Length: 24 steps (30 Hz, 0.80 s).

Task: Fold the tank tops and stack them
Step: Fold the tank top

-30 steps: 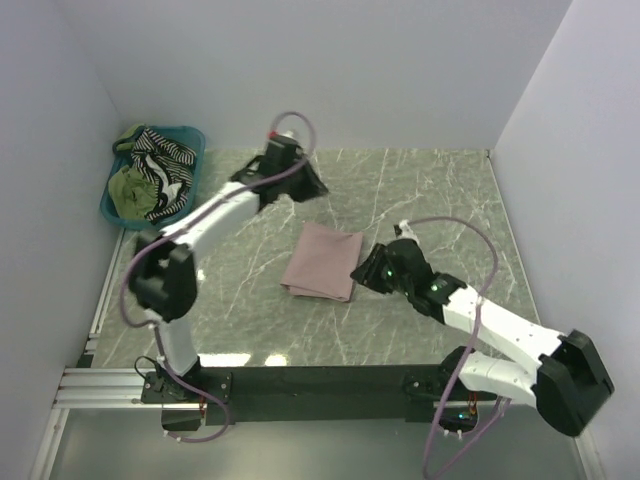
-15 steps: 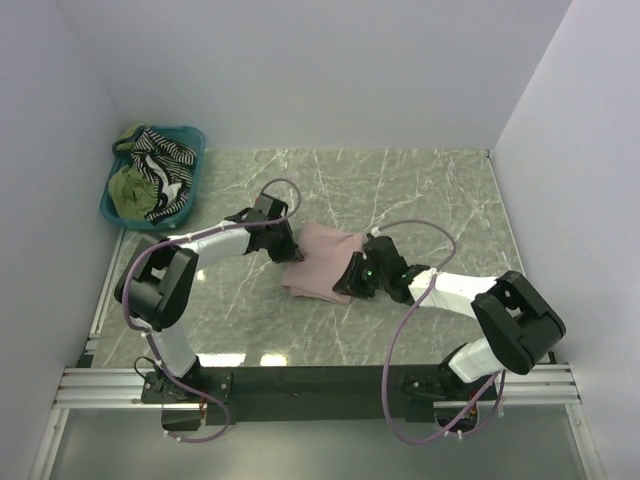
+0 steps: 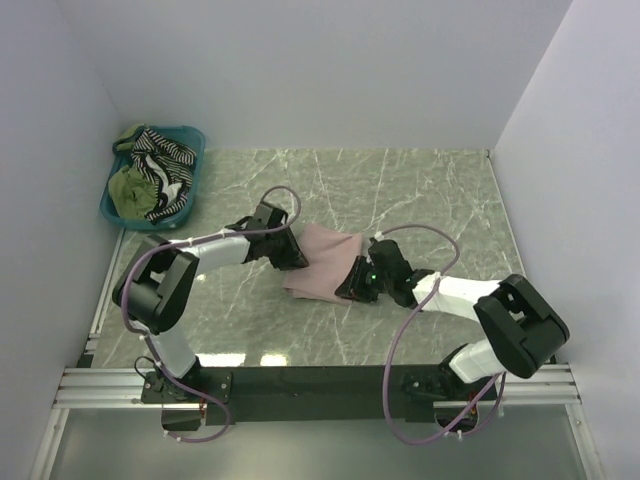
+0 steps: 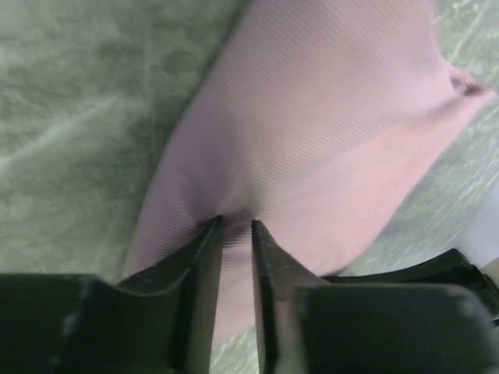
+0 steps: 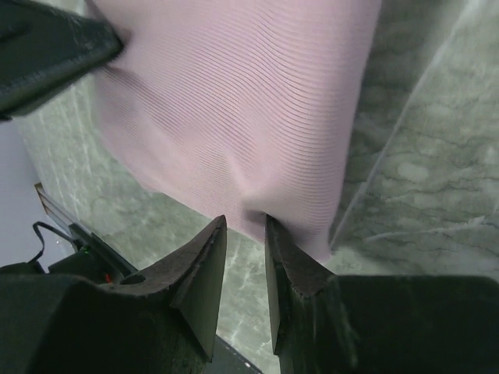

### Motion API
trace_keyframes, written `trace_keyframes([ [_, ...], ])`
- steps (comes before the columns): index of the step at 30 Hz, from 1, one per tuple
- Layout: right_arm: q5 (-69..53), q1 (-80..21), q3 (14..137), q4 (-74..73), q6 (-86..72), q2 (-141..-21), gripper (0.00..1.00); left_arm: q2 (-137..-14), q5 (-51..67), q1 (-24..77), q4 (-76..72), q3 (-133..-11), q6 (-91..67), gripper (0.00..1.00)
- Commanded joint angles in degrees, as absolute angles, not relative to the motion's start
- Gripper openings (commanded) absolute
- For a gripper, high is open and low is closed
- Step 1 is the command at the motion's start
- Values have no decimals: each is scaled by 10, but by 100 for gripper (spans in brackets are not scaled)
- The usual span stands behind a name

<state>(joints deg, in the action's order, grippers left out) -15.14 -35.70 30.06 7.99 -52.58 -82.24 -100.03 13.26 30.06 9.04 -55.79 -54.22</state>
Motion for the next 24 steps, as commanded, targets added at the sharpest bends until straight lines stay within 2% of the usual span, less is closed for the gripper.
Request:
trace_keyframes([
  [1, -153, -343, 355, 33, -495, -784, 34, -959, 117, 309, 126, -604, -511, 32],
  [3, -154, -335, 383, 16, -487, -772, 35, -946, 104, 307, 154, -623, -490, 41],
  [6, -147, -323, 418, -10, -473, -778, 35, -937, 88, 293, 179, -651, -470, 49],
  [9, -163, -306, 446, -1, -469, -809, 35, -937, 103, 267, 181, -657, -457, 53],
  [20, -196, -218, 573, 12, -444, -1007, 34, -976, 149, 242, 187, -683, -419, 55],
  [24, -205, -192, 564, 31, -449, -1056, 33, -983, 160, 241, 179, -678, -418, 55],
])
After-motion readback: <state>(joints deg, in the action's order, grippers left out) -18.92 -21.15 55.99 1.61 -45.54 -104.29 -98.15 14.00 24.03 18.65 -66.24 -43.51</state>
